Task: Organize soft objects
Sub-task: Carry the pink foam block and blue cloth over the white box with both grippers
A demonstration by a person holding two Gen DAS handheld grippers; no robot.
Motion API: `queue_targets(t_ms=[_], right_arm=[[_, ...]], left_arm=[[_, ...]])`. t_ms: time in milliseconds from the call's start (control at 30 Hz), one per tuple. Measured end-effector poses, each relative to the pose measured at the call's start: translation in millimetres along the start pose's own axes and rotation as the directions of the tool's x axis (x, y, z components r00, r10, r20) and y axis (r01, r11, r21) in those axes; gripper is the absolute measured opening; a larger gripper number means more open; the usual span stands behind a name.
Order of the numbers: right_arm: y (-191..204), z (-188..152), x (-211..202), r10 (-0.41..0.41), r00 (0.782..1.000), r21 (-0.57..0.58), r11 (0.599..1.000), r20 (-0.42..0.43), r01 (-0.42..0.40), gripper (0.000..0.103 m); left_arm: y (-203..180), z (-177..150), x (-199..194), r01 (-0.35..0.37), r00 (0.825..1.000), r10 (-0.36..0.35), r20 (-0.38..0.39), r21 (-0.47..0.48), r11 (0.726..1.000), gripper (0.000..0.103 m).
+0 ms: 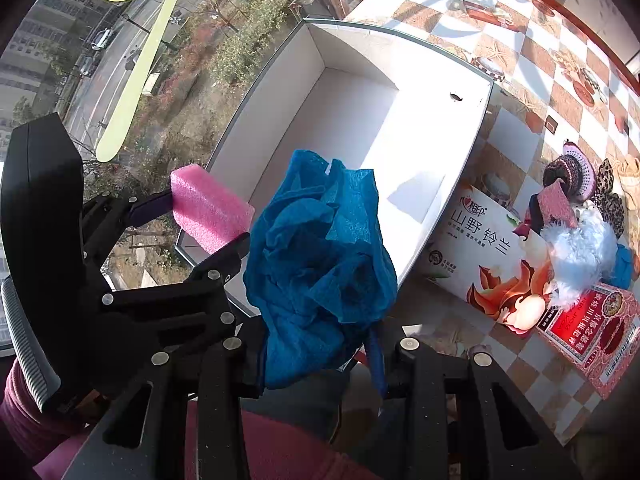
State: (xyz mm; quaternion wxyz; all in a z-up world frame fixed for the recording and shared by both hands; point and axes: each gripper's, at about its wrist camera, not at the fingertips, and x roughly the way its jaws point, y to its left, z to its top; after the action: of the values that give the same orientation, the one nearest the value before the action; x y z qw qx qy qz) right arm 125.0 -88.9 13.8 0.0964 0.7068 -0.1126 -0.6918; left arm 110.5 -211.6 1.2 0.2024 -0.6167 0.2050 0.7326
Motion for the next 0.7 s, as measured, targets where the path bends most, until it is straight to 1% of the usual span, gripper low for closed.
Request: queue_targets(t_ms=[700], right_arm=[[1.1, 4.3, 6.7, 0.005, 1.0, -0.002, 1.0, -0.023, -0.005, 0.038]], left_arm=[[4.3, 4.3, 9.3, 0.008, 1.0, -0.008, -0.026, 0.017, 1.0, 0.072]])
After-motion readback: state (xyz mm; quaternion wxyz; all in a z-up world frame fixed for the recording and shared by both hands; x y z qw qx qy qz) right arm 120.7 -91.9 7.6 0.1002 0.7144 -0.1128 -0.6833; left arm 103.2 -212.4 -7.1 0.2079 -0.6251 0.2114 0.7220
